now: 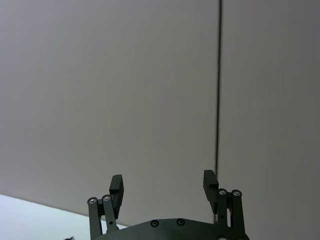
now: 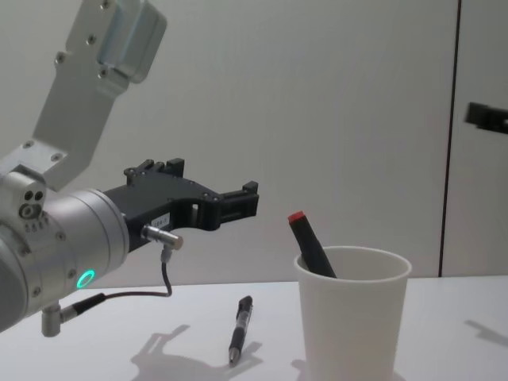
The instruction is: Place the pen into the pen holder.
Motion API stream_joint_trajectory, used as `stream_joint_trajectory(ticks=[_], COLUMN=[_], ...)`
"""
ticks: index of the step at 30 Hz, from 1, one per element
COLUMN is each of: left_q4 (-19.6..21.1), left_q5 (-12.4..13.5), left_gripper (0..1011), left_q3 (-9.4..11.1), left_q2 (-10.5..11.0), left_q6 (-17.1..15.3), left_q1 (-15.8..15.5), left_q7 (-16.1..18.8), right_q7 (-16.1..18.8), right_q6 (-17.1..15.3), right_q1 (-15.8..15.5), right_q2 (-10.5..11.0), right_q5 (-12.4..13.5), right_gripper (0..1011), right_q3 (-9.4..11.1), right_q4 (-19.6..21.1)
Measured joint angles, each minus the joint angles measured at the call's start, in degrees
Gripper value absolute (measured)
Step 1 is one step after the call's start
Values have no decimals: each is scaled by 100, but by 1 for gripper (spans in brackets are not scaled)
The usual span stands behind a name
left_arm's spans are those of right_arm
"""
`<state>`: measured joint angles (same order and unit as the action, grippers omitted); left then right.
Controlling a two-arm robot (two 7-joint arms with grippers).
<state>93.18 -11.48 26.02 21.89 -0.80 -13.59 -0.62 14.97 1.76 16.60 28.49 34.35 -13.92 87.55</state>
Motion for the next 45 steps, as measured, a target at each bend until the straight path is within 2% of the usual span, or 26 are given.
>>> stream_joint_trajectory(ticks=[7,14,20,36,45], left_q4=[0,0,0,0,0], left_q5=[0,0,0,0,-7], left_gripper=[1001,1001,1001,1001,1001], left_q3=[0,0,0,0,-11], left_q2=[0,0,0,0,0], left_q6=[0,0,0,0,-35], left_q1=[0,0,0,0,6], left_q7=[0,0,0,-1,-45], right_q7=[-508,-514,-599,-954,-1098], right_q6=[210,199,114,-216,-352], right_q1=[-217,-261,-464,-1342,-1691], right_q2=[158,124,-17,-633,-878], right_q5=[-38,-92,-320,-1328,-1728], right_gripper=[1001,1001,1001,1001,1001], right_q3=[134,133,129,109,100], right_q4=[143,179,342,1047,1325])
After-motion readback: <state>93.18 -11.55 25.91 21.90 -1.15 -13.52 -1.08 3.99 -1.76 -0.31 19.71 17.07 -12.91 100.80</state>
